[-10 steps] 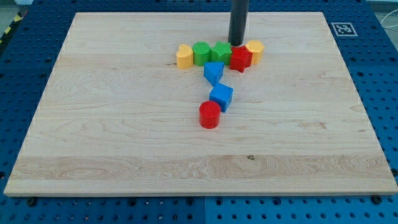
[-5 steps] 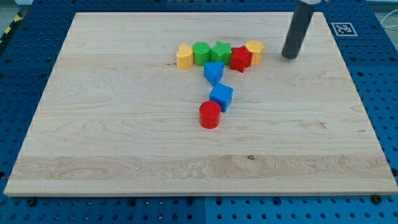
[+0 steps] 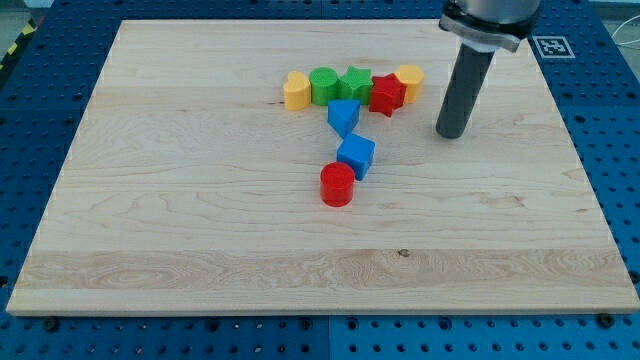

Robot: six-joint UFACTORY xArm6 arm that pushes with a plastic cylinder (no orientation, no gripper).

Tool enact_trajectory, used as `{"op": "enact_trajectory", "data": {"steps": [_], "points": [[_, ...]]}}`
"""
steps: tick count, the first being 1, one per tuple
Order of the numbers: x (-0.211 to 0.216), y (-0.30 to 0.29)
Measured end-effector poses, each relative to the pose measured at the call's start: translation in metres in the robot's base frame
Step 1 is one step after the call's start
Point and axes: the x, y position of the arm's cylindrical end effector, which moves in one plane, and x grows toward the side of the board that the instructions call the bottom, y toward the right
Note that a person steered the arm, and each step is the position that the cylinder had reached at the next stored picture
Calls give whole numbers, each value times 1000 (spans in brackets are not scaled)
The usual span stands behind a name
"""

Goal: Move your arm towards the center of the board

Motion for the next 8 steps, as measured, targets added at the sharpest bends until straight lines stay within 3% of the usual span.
{"op": "enact_trajectory", "data": {"steps": [8], "points": [[4,-44]]}}
